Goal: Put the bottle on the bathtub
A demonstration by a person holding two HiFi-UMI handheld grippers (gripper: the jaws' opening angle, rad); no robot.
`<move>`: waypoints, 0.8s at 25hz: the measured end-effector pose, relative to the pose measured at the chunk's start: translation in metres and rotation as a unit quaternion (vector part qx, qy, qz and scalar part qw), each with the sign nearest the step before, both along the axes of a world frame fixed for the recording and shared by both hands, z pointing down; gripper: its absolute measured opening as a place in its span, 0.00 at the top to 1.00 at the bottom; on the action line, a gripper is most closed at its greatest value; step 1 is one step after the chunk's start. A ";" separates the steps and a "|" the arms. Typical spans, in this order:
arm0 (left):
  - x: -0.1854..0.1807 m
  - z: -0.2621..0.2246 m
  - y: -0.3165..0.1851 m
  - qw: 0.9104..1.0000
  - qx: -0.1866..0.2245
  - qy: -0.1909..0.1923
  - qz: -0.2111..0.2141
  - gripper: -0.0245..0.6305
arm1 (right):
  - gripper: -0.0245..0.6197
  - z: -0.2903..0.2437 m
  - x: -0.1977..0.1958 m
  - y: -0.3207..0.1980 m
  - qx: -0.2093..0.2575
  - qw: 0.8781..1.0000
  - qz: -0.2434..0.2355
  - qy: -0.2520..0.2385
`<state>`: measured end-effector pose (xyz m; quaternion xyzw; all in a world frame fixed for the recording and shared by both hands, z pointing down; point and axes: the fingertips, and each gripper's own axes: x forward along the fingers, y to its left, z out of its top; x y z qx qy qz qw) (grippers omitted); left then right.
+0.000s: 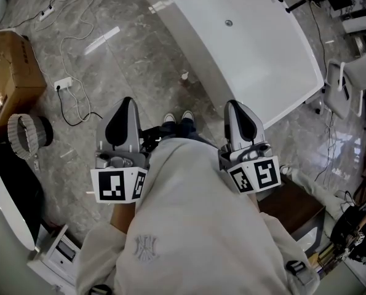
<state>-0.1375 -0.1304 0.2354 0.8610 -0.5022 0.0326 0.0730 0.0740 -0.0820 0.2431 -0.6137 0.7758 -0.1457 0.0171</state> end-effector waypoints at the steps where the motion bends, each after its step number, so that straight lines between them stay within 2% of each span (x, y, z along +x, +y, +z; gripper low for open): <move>1: 0.000 0.000 0.000 1.000 0.000 0.000 0.000 0.89 | 0.96 0.000 0.000 0.001 -0.001 1.000 0.000 0.000; 20: -0.003 -0.002 0.009 1.000 0.003 0.001 0.002 0.89 | 0.96 -0.002 -0.007 0.011 -0.002 1.000 -0.009 0.015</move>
